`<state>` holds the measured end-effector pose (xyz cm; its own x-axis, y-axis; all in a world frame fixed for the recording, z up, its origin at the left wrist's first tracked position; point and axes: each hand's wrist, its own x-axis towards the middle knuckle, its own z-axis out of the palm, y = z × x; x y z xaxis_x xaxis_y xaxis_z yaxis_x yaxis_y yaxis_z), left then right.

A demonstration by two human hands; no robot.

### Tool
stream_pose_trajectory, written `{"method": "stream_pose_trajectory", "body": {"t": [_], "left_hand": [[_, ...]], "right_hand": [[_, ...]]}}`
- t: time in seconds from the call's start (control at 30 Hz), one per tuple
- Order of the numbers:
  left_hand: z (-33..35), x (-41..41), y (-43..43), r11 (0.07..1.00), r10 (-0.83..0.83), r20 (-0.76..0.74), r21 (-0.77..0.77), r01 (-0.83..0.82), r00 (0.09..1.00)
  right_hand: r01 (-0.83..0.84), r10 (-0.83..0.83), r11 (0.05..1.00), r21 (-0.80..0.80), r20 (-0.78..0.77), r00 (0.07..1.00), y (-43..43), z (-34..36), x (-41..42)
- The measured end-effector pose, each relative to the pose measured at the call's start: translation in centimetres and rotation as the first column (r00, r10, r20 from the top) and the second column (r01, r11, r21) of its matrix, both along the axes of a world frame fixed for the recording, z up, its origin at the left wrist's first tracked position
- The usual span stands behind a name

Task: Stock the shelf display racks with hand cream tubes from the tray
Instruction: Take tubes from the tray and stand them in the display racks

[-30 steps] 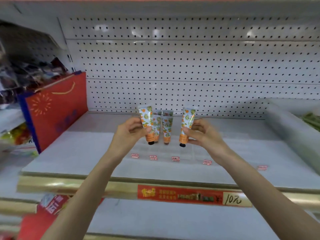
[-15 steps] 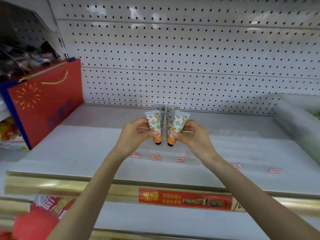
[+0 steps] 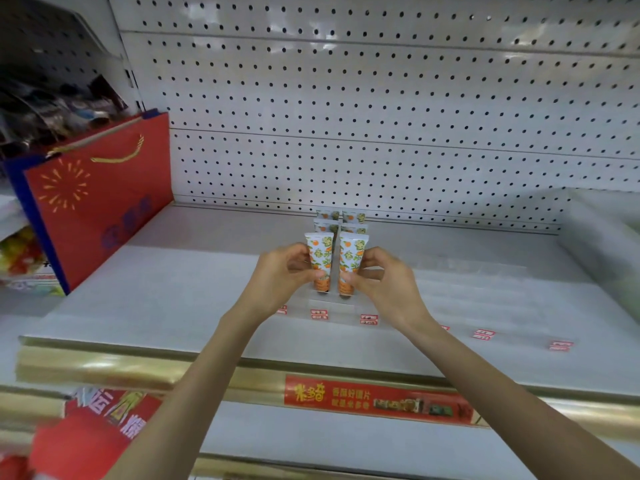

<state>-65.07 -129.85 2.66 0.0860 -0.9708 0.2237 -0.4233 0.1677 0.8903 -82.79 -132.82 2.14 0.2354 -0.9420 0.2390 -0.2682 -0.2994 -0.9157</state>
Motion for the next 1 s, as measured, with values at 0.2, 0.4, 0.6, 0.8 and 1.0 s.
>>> {"method": "stream_pose_trajectory", "body": {"t": [0.2, 0.4, 0.6, 0.8, 1.0], "left_hand": [[0.2, -0.2, -0.1, 1.000, -0.012, 0.060, -0.013, 0.013, 0.998], [0.0, -0.2, 0.1, 1.000, 0.003, 0.074, -0.007, -0.002, 0.997], [0.5, 0.3, 1.0, 1.000, 0.023, 0.043, -0.017, -0.022, 0.999], [2.3, 2.2, 2.8, 0.985, 0.147, 0.130, -0.111, -0.133, 0.981], [5.2, 2.2, 3.9, 0.941, 0.297, 0.405, -0.277, -0.194, 0.865]], "right_hand": [[0.010, -0.010, 1.000, -0.010, -0.031, 0.999, 0.0, -0.1, 0.1], [0.017, -0.016, 1.000, 0.009, -0.075, 0.997, 0.2, 0.0, -0.2], [0.022, -0.021, 1.000, 0.008, -0.104, 0.994, 0.6, 0.8, -0.6], [0.079, -0.093, 0.993, -0.086, -0.169, 0.981, 1.2, 3.5, -2.8], [0.145, -0.230, 0.960, -0.241, -0.376, 0.898, 2.0, 6.4, -6.7]]}}
